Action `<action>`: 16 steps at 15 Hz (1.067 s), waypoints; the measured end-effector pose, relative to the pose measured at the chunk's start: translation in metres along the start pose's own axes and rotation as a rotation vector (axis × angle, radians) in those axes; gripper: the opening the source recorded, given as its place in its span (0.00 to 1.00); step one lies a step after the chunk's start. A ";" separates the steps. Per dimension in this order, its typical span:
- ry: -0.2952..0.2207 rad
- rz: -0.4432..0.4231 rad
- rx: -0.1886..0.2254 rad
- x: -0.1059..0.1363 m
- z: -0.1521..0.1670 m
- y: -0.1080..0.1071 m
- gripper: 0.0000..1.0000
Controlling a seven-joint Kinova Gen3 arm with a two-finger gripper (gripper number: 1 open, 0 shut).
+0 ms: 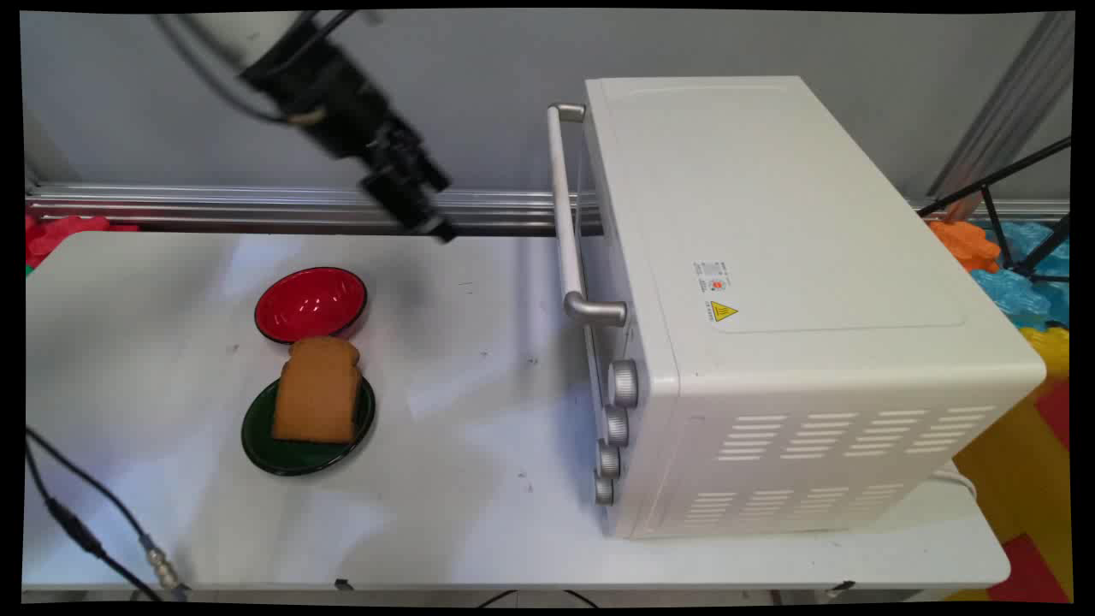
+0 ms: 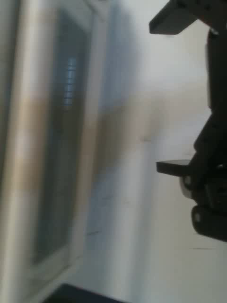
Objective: Open the oven
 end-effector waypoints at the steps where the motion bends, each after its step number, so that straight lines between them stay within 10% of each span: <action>1: 0.018 0.006 0.001 0.016 0.002 0.002 1.00; 8: 0.083 0.057 0.021 0.098 0.014 0.002 1.00; 16: 0.032 0.106 0.004 0.130 0.032 -0.005 1.00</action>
